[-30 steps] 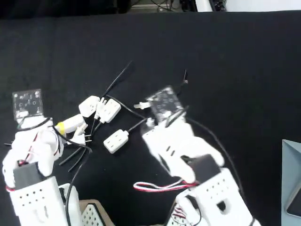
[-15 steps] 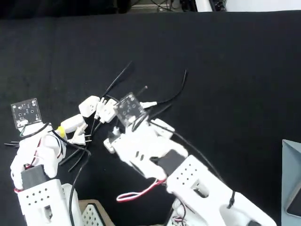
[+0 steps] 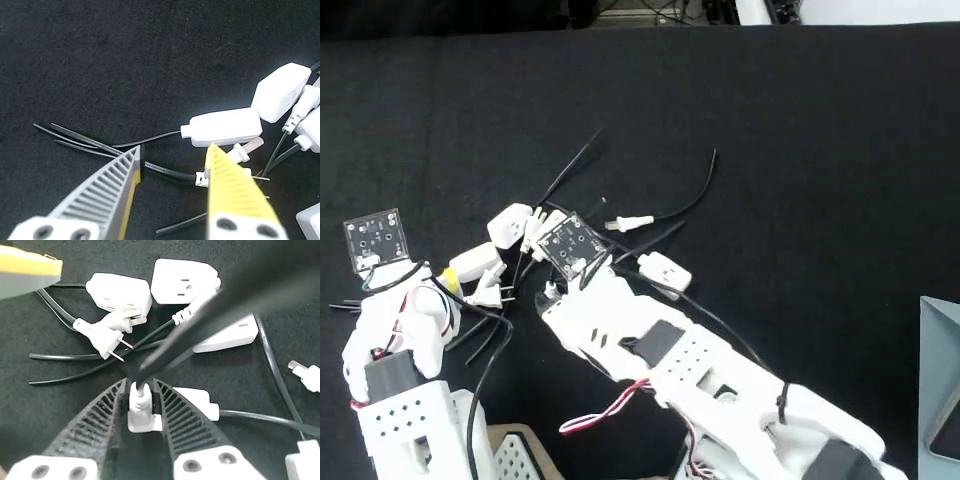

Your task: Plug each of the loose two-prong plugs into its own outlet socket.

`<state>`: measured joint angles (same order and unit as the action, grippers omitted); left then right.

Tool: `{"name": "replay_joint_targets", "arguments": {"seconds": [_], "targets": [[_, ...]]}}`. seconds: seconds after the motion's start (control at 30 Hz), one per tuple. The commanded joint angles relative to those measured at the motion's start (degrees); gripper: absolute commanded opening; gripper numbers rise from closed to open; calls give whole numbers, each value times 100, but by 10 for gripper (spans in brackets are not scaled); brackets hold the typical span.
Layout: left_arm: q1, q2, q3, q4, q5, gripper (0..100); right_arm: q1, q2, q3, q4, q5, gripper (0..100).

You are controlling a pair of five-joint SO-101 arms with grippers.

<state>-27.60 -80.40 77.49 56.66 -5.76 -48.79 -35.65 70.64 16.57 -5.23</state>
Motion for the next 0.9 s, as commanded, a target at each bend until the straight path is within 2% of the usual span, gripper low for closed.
{"name": "replay_joint_targets", "arguments": {"seconds": [0.0, 0.3, 0.87], "targets": [[-40, -44, -31, -105, 53, 209, -62, 268, -84, -396, -26, 11], [-40, -44, -31, -79, 44, 209, -53, 822, -75, -738, -18, 11], [-31, -44, -31, -88, 44, 209, 246, 866, -84, -985, -9, 11]]}}
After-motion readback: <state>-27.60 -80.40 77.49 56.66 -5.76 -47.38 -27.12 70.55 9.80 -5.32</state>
